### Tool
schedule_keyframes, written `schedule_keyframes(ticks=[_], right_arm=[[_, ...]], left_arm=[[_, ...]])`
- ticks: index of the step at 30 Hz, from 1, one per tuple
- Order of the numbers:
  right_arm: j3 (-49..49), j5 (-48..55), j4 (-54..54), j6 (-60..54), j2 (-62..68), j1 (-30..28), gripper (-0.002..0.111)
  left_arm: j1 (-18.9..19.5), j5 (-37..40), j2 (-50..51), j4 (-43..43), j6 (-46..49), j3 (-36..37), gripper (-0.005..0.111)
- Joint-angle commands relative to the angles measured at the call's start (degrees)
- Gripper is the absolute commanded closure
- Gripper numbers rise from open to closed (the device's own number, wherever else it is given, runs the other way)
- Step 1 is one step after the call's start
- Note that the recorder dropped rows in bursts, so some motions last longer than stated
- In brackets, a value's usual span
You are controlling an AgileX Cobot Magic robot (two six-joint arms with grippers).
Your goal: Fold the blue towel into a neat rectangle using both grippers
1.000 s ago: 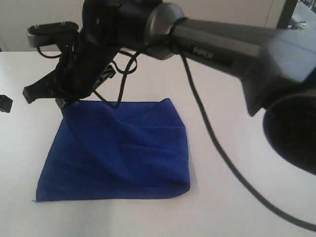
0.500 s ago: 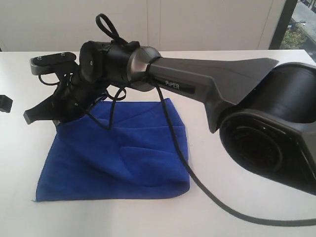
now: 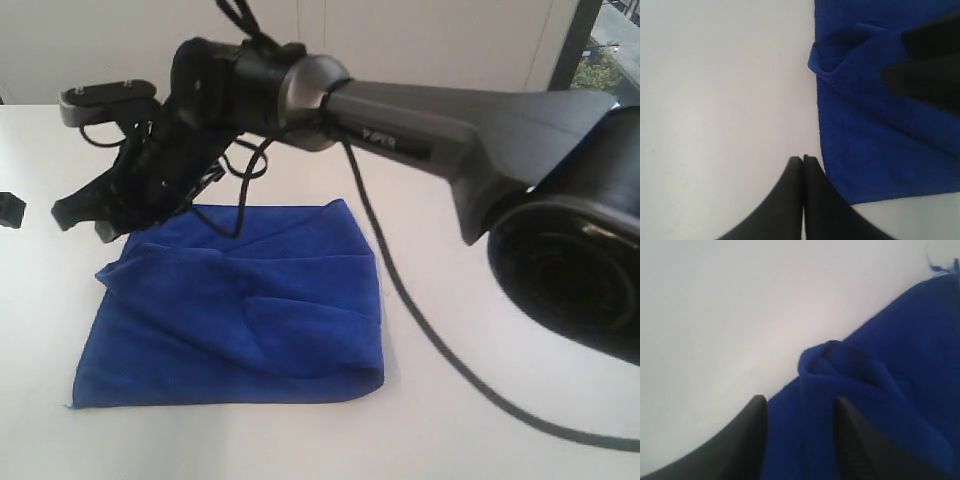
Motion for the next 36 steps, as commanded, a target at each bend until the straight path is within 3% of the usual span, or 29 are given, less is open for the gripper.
schedule_keyframes(ticks=[1,7,16,24,30,36], right_arm=[[-0.12,7.21,-7.05,-0.62,-3.32,-3.78,0.078],[0.11,14.97,-15.23,-2.65,-2.73,-10.03,0.108],[0.11,14.86,-17.05,-13.51,2.07,-18.91,0.108],[0.11,7.83,-17.17,-14.25,8.05,-19.94,0.108],[0.11,13.34,-27.80,-0.44,9.26,-23.11,0.108],[0.11,22.41,-29.23,6.68,9.28,-27.30,0.108]], left_arm=[[0.16,0.40,-0.20,-0.08,0.14,0.26,0.107],[0.16,0.40,-0.20,-0.08,0.14,0.26,0.107],[0.16,0.40,-0.20,-0.08,0.14,0.26,0.107],[0.16,0.40,-0.20,-0.08,0.14,0.26,0.107],[0.16,0.40,-0.20,-0.08,0.14,0.26,0.107],[0.16,0.40,-0.20,-0.08,0.14,0.26,0.107]])
